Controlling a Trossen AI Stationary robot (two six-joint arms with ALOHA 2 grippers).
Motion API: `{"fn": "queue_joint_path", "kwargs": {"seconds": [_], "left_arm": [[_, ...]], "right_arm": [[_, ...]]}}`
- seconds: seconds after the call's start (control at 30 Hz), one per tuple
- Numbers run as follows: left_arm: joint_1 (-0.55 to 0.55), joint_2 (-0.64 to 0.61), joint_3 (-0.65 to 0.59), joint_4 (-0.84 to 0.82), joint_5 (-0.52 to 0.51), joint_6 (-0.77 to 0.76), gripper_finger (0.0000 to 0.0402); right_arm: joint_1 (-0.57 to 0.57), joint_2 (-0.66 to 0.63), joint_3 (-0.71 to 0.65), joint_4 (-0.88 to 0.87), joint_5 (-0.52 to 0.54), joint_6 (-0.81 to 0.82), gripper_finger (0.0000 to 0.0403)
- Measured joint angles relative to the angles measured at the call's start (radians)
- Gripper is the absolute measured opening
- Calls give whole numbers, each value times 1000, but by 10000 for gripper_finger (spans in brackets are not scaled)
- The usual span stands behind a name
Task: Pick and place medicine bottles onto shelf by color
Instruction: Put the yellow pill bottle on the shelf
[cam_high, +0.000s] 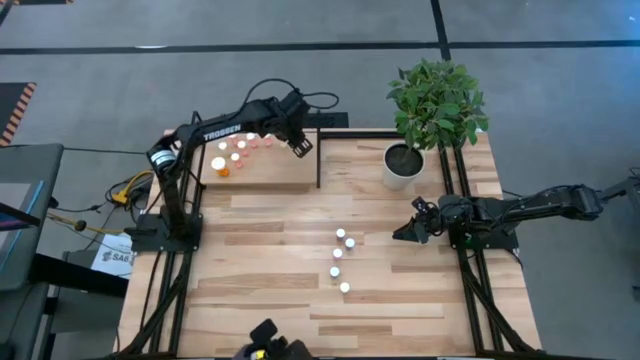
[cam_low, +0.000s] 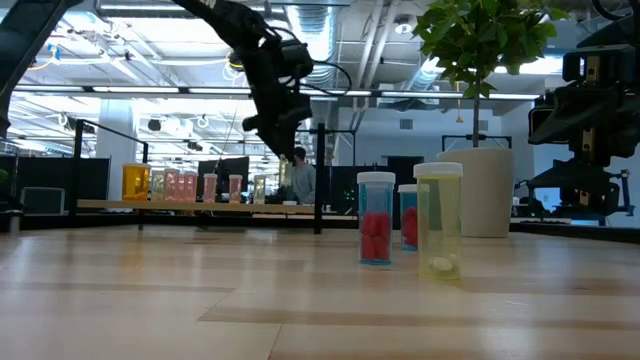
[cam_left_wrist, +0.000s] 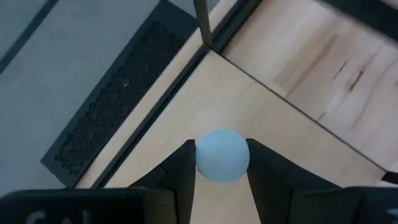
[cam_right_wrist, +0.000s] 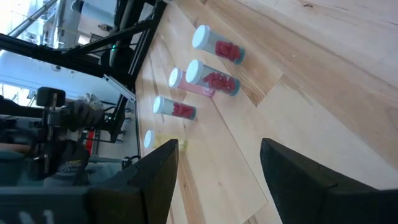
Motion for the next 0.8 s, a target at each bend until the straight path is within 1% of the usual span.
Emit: {"fn": "queue_joint_path", "kwargs": {"seconds": [0.17, 0.3, 0.37, 0.43, 0.63, 0.8], "left_arm": [[19, 23, -1, 2, 45, 25, 112], [32, 23, -52, 61, 75, 9, 112], [39, 24, -61, 62, 84, -1, 112], [41, 23, -67, 96, 79, -7, 112], [39, 23, -75, 121, 67, 14, 112], [39, 23, -129, 155, 66, -8, 112]], "right_arm": [[0, 0, 0, 0, 0, 0, 249], [0, 0, 0, 0, 0, 0, 249], [0, 0, 0, 0, 0, 0, 249], [0, 0, 0, 0, 0, 0, 249], [0, 0, 0, 0, 0, 0, 249], [0, 0, 0, 0, 0, 0, 249]]}}
